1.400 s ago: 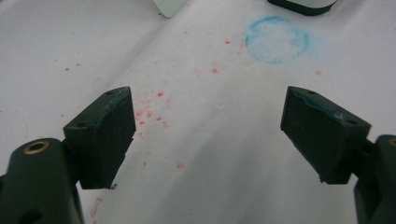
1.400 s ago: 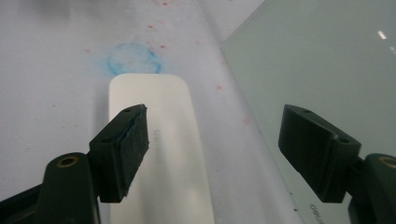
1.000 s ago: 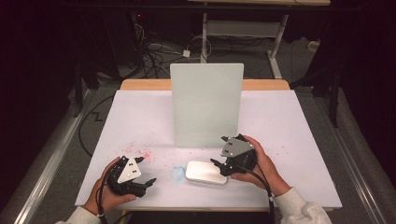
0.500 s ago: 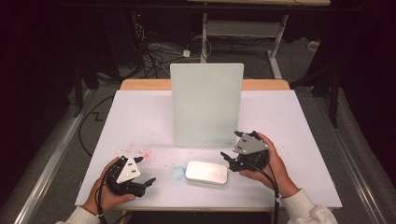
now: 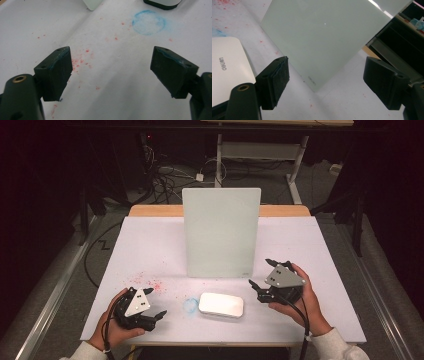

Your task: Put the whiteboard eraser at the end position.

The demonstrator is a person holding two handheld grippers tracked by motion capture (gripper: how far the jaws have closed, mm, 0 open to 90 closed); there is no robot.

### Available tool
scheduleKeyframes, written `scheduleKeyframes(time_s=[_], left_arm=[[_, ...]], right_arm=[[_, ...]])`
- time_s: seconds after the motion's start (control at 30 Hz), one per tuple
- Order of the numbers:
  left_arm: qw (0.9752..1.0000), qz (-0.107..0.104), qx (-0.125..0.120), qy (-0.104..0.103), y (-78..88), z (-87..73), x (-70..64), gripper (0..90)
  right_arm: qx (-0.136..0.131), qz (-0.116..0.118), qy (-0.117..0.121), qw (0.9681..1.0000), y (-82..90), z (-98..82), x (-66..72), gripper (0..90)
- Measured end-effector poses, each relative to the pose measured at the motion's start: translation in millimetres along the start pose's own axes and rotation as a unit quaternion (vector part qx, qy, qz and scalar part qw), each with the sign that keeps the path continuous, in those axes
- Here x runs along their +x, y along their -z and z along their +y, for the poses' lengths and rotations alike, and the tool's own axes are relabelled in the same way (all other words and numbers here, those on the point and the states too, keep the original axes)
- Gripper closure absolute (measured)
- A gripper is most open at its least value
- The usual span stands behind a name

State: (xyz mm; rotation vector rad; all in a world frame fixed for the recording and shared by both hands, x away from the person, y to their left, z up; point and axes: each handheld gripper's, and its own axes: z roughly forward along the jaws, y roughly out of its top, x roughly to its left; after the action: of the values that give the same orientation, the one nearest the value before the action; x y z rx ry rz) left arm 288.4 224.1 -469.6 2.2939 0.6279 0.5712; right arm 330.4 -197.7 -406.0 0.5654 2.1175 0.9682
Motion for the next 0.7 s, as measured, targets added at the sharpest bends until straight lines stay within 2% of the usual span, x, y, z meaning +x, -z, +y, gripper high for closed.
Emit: scheduleKeyframes(time_s=[0.2,0.43,0.7], left_arm=[[1.0000,0.000,0.000,0.001,-0.1,0.2,0.4,17.5],[1.0000,-0.001,-0.001,0.000,-0.8,0.9,0.6,17.5],[1.0000,-0.004,-0.003,-0.001,-3.6,3.5,0.8,17.5]], right_arm=[[-0.006,-0.018,-0.012,0.9997,8.6,-9.4,-6.5,21.4],[0.000,-0.032,-0.020,0.9993,15.8,-23.3,-8.5,21.4],[0.005,-0.047,-0.040,0.9981,24.4,-46.4,-12.2,21.4]])
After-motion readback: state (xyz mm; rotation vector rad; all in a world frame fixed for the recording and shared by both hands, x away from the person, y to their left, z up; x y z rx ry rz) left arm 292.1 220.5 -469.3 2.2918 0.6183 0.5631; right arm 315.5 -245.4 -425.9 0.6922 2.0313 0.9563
